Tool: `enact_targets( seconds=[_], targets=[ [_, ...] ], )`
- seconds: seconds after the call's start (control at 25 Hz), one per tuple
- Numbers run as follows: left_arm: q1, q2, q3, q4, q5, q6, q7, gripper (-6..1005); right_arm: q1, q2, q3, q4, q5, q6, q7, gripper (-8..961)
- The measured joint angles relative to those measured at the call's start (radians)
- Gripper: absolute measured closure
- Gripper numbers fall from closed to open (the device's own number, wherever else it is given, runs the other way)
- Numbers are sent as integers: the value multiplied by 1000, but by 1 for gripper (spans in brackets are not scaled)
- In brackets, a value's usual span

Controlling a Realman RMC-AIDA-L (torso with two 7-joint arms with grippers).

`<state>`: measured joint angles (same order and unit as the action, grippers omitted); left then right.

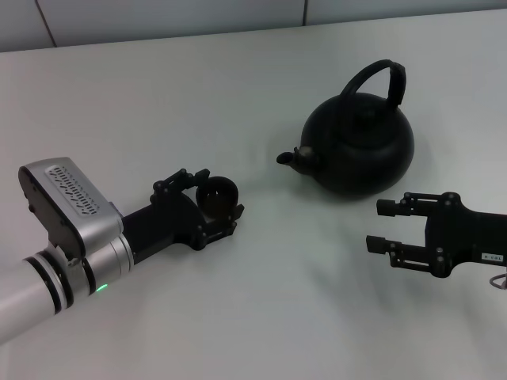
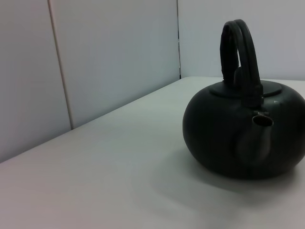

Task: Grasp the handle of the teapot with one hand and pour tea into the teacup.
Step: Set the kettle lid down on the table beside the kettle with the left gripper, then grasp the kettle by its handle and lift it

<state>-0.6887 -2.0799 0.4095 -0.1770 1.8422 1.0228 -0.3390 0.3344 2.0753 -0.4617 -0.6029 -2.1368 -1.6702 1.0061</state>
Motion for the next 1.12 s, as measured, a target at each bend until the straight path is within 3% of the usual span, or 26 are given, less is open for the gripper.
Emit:
enact_targets(
  seconds=[0.24,0.28,0.36,0.68,0.84,0.88,1.12],
  targets=[
    [31,3,-19,14,-4,86,0,206,0,0,2,0,-3,5,0,346],
    [72,10,-25,51,-6,173,-12,206,0,0,3,0,-5,7,0,346],
    [91,12,-28,75,-6,209,-25,206,0,0,3,0,-5,7,0,346],
    [351,24,15,464,2,677,-339,206,0,-2,12,-2,2,9,0,346],
    [415,35,31,537,2,754,-387,206,1,-2,30,-6,3,9,0,346],
    [437,49,49,555,2,769,-406,206,2,-1,38,-6,3,8,0,346],
    [444,59,83,561,6,765,-406,206,4,0,43,-1,4,9,-4,346]
  ],
)
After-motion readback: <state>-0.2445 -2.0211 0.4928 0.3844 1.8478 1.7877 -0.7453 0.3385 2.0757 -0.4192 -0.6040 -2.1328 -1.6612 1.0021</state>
